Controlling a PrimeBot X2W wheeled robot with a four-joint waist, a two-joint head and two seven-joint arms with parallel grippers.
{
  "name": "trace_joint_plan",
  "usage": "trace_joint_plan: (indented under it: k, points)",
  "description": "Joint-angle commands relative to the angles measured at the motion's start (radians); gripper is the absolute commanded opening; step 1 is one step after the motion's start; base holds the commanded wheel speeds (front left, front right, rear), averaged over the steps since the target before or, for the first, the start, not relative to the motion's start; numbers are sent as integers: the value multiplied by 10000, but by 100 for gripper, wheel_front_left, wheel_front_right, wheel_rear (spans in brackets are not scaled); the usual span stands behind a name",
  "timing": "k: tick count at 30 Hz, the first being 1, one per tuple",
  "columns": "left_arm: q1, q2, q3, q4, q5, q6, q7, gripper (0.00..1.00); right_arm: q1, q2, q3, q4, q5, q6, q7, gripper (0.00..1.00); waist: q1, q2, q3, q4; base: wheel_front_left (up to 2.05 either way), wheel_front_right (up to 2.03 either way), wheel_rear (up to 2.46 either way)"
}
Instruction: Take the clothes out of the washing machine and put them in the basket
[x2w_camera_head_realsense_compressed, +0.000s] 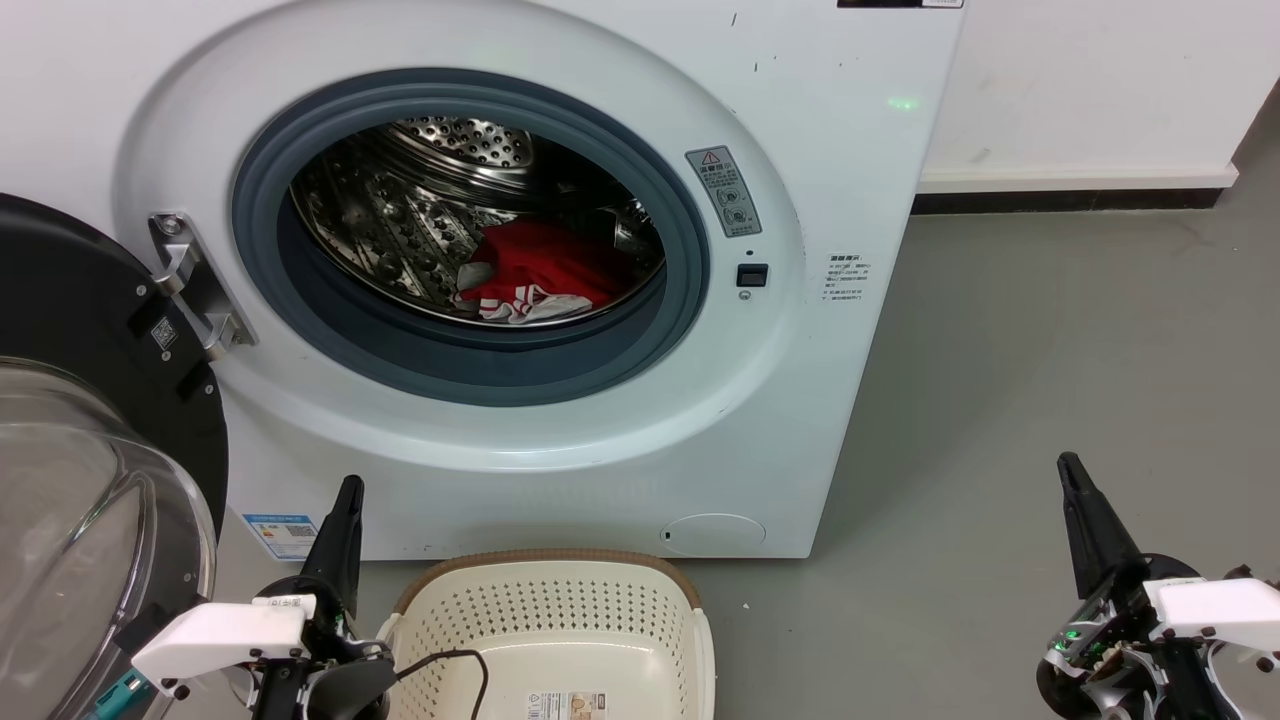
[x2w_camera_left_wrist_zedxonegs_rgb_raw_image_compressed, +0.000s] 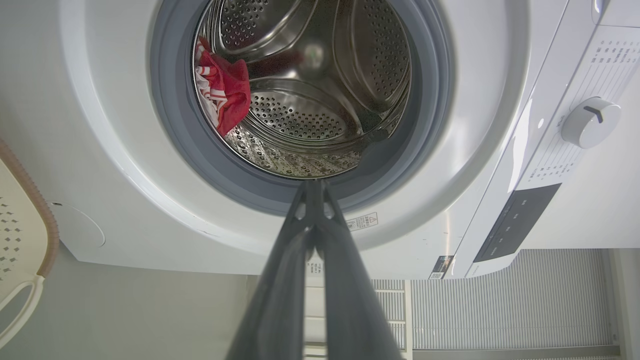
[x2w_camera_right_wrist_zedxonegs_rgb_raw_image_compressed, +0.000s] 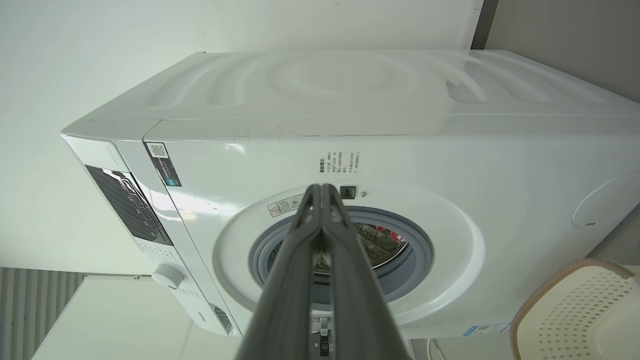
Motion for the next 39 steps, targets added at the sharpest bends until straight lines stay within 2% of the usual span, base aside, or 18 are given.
trace_joint_plan:
  k: [1,21,22,30,35,39]
  points:
    - [-67,-24,35,6,23,-30,24,0,-129,27,-3,17,-57,0,17,0,0,0,0,0,0,0,0]
    - [13,0,-12,24,-1,0,-10,0,20,0,5,21,-1,2,-9,0,0,0,0,0,0,0,0]
    - [53,-6,-29,91,1,2,-18,100,64,2,12,91,0,0,-14,100,0,0,0,0,0,0,0]
    - [281,-20,-54,14,443,4,-353,100,348,13,-5,140,-386,0,-348,100,0,0,8,-2,0,0,0]
    - [303,-19,63,-259,1385,130,-597,100,443,12,-63,-161,-1374,0,-593,100,0,0,22,-11,0,0,0]
    - [353,-19,0,-594,2265,393,-783,100,528,11,-100,-479,-2287,0,-778,100,0,0,36,-18,0,0,0]
